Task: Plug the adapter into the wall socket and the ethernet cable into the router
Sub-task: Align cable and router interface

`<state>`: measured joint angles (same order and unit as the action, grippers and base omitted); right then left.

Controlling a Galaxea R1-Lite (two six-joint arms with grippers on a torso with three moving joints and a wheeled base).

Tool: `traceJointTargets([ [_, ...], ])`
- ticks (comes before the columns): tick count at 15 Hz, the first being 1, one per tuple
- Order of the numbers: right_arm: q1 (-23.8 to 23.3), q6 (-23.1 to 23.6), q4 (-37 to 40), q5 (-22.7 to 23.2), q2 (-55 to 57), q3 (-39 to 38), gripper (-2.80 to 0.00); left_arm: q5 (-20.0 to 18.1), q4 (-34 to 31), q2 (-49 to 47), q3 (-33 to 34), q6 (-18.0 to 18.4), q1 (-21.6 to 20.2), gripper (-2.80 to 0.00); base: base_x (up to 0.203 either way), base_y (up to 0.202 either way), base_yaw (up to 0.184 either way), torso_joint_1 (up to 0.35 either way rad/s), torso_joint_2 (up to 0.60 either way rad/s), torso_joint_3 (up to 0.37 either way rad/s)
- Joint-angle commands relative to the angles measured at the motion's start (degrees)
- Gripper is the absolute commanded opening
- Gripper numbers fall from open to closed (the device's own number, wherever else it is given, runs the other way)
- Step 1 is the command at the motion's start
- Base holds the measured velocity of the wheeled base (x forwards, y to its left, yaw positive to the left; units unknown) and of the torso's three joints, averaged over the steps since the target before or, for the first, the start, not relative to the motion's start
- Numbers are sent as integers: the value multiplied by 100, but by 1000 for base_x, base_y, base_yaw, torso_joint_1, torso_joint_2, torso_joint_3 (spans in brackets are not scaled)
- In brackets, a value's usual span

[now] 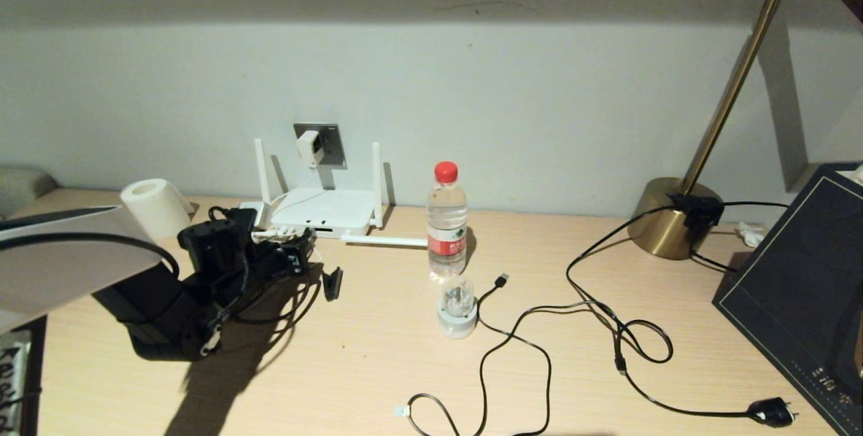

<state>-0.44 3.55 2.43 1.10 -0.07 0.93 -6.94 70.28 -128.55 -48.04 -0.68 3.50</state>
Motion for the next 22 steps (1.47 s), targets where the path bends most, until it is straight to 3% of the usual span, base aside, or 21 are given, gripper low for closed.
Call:
traceJointTargets([
  [1, 0, 13, 4, 4, 7, -5, -280, -1, 47, -3, -21, -2, 2, -280, 0, 0, 0, 0, 0, 0],
  [22, 0, 6, 4, 4, 7, -5, -280, -1, 56, -91, -38, -108, -7, -280, 0, 0, 0, 0, 0, 0],
])
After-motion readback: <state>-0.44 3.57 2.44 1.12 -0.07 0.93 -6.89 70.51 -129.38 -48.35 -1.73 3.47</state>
